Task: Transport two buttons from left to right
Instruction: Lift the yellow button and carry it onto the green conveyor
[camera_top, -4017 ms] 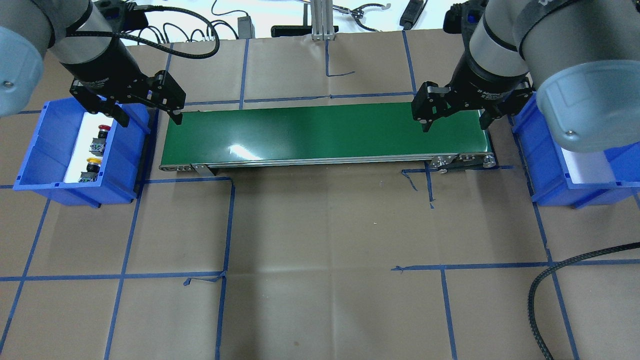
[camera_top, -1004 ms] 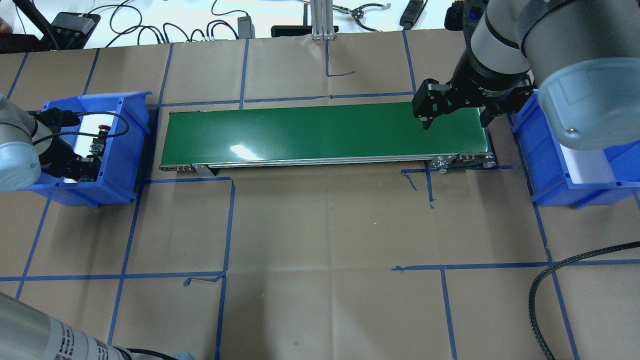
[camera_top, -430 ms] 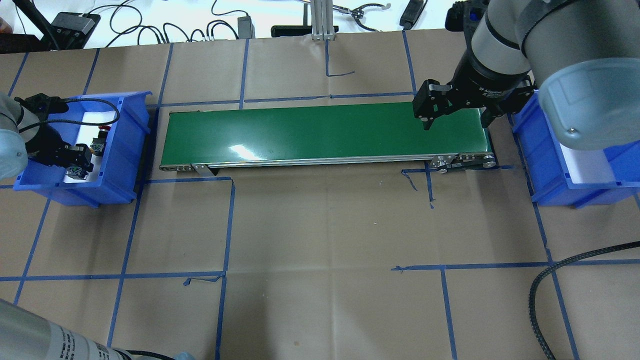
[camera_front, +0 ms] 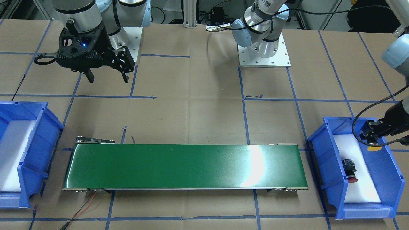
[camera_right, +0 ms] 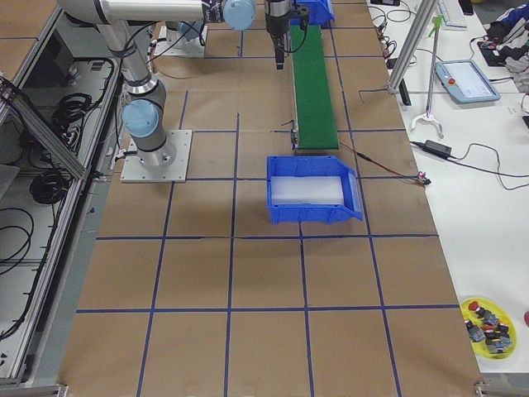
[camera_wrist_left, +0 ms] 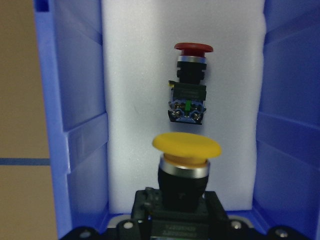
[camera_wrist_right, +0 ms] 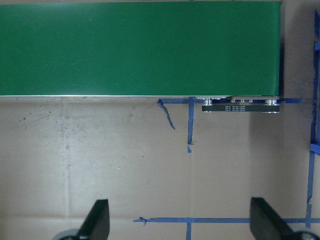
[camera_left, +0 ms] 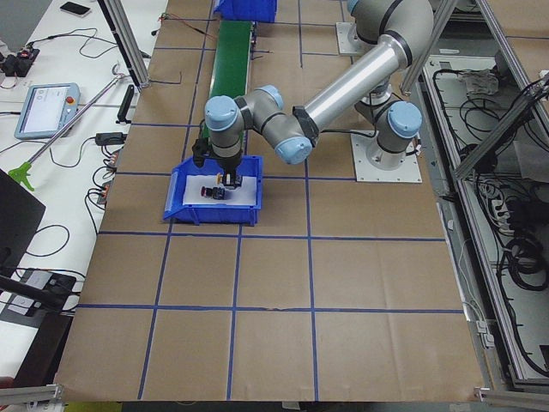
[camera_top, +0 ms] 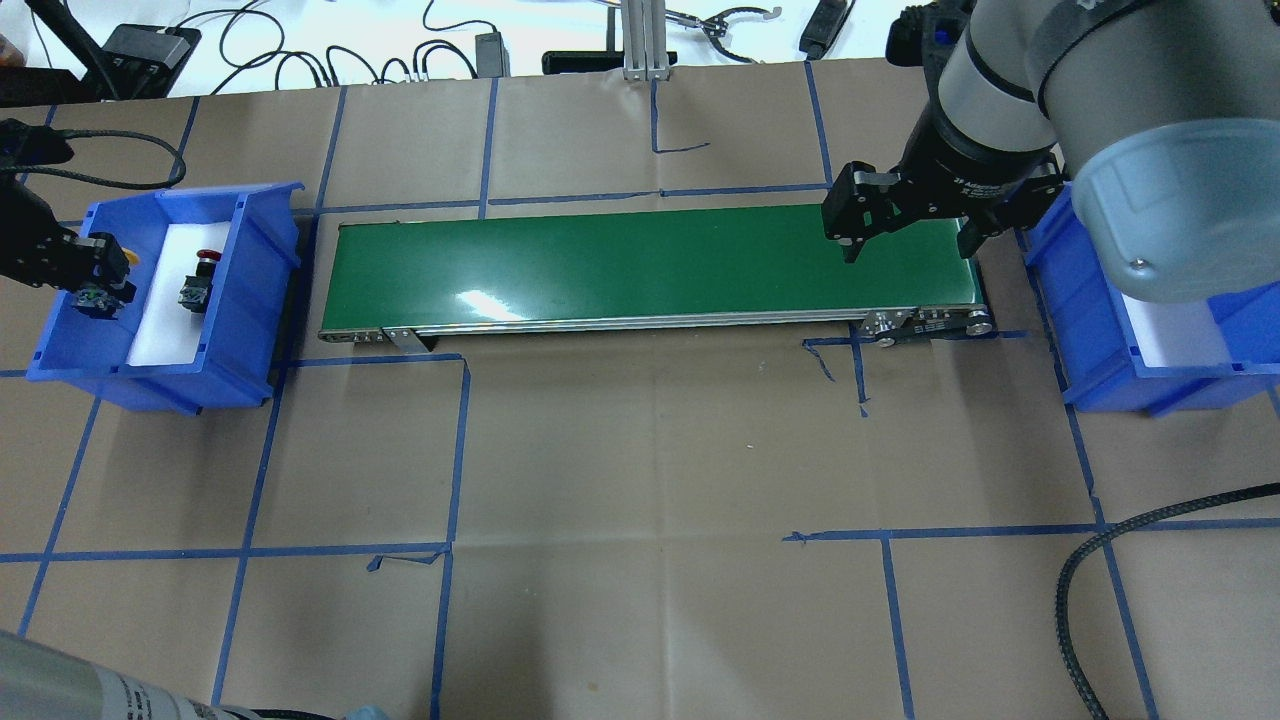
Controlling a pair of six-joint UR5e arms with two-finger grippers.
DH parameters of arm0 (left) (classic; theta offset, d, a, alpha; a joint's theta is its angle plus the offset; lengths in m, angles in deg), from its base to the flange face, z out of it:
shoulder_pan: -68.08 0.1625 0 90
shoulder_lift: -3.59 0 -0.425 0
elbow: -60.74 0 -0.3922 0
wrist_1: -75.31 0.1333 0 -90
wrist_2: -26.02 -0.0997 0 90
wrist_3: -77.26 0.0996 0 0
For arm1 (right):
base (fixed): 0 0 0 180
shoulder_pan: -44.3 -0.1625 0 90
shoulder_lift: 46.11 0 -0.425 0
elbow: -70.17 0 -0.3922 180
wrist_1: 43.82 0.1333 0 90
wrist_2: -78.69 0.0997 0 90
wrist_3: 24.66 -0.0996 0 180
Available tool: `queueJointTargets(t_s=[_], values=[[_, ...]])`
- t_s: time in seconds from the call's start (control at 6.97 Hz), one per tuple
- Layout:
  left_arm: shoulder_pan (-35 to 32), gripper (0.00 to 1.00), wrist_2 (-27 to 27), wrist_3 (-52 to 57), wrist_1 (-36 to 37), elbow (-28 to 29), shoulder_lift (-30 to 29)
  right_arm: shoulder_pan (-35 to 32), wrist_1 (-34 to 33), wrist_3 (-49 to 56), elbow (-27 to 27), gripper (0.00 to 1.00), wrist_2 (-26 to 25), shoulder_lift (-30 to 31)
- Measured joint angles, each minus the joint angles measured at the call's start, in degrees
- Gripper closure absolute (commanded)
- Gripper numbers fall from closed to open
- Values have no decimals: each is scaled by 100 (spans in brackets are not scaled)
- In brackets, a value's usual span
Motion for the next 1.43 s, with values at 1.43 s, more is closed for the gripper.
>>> queueJointTargets(t_s=[1.43], values=[[-2402, 89, -107, -2730, -361, 157, -212, -13, -9, -14, -5, 0, 32, -4]])
